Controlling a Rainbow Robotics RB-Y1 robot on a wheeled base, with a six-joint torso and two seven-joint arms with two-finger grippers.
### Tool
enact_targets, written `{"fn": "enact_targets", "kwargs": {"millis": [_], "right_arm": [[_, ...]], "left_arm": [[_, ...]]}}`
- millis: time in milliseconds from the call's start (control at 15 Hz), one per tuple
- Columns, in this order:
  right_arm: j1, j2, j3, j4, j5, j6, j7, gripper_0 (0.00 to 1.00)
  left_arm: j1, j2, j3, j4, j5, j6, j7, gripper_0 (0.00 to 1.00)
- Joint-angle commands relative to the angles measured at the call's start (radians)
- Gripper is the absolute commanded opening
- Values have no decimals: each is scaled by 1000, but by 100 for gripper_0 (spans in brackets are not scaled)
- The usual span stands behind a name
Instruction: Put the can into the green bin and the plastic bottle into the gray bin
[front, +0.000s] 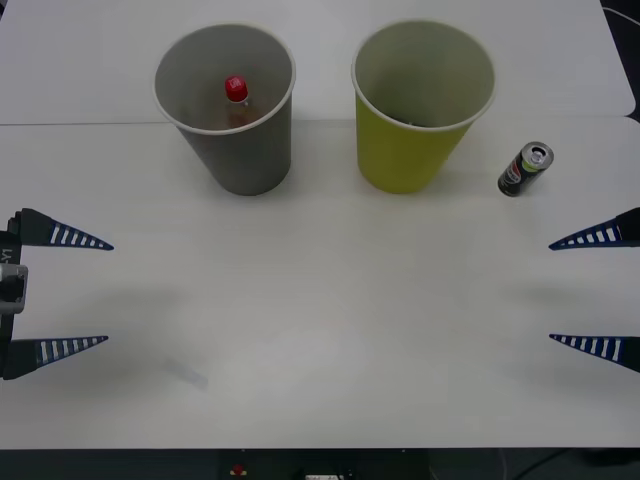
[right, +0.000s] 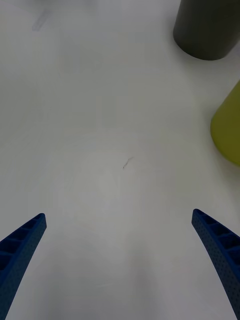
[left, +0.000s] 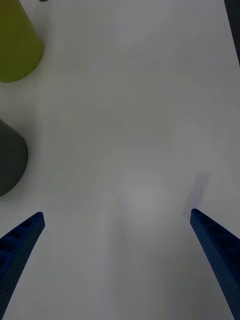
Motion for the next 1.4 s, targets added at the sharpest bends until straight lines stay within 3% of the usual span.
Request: {"fn": "enact_targets", "kwargs": {"millis": [67,400,533,933,1400], "right_arm": [[0,0,0,0,0,0,0,100],[17,-1,-8,4,-57,-2,14,100],[36,-1,-10,1,-88,51,14,100],[220,-10,22,-120,-117,441,-8,100],[317,-103,259,-177,-281,963,-2,100]], "left_arm": [[0,0,0,0,0,0,0,100],[0,0,0,0,0,0,0,100],[0,0,0,0,0,0,0,100],[0,0,0,0,0,0,0,100],[0,0,0,0,0,0,0,100]]}}
